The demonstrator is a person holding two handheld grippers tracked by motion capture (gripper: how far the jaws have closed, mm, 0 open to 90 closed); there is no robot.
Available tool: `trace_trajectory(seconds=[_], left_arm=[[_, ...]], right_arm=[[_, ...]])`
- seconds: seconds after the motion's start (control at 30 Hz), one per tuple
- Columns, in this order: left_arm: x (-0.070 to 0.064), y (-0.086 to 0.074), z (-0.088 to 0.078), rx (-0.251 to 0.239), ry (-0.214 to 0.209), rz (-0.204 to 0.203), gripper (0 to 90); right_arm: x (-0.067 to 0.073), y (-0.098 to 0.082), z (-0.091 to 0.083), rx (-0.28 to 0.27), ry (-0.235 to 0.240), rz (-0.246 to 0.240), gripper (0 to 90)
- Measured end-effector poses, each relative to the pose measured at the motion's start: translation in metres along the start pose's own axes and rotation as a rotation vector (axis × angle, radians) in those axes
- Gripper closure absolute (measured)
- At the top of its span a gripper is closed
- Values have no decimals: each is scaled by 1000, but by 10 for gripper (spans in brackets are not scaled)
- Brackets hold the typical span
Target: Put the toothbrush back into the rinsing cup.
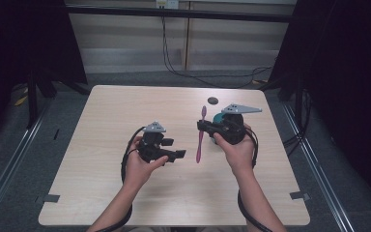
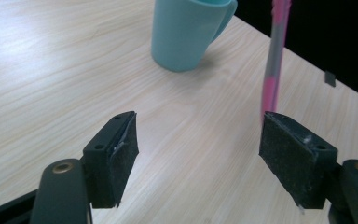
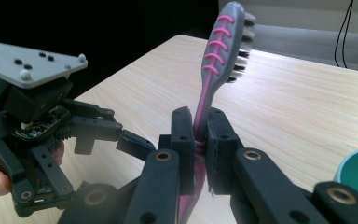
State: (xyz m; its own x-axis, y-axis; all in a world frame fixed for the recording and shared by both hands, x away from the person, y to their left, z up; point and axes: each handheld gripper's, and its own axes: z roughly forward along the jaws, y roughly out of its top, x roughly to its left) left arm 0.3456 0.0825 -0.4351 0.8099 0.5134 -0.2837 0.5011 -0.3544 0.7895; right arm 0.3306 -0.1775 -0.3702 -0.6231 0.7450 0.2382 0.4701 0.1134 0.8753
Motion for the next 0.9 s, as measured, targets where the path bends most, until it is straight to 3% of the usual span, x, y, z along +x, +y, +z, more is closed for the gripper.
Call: trace_trajectory(seconds=[0.2, 0.6, 0.9], left_arm=[[5, -13, -5, 18, 29, 26, 274], [15, -36, -8, 49, 67, 34, 257], [17, -46, -9, 70, 90, 56, 234]], right_arm=[[-4, 4, -6, -4, -13, -3, 837], [-10, 11, -12, -19, -32, -6, 837], [-10, 17, -12, -21, -40, -11, 836]])
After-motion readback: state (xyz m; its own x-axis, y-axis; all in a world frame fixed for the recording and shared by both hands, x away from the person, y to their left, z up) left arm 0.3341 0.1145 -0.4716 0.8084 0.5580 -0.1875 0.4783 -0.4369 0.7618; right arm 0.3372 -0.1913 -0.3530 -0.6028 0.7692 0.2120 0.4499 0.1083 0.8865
